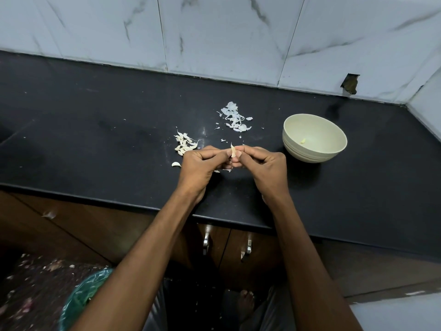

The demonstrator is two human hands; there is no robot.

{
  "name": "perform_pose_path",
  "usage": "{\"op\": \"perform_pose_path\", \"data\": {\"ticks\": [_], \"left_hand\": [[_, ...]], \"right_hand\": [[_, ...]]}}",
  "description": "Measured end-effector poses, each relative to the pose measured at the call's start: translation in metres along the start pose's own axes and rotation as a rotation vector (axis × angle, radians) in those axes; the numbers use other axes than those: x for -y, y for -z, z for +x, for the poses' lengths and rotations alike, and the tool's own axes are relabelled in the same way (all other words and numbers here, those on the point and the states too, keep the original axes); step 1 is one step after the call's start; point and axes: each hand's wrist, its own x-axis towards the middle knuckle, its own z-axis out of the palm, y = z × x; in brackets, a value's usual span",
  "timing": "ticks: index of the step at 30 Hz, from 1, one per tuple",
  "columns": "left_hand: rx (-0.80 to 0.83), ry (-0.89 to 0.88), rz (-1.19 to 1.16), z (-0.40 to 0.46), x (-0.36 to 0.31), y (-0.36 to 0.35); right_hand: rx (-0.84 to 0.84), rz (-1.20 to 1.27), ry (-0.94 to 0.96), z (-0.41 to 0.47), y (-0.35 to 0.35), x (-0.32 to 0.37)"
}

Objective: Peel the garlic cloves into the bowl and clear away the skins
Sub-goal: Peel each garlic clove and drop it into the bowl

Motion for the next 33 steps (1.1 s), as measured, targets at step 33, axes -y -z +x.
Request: {"op": "perform_pose_path", "data": {"ticks": [33], "left_hand": [[-0.118, -0.016, 0.003, -0.001, 0.002, -0.005]], "right_hand": [[0.021, 0.048, -0.048, -0.001, -0.006, 0.002]]}}
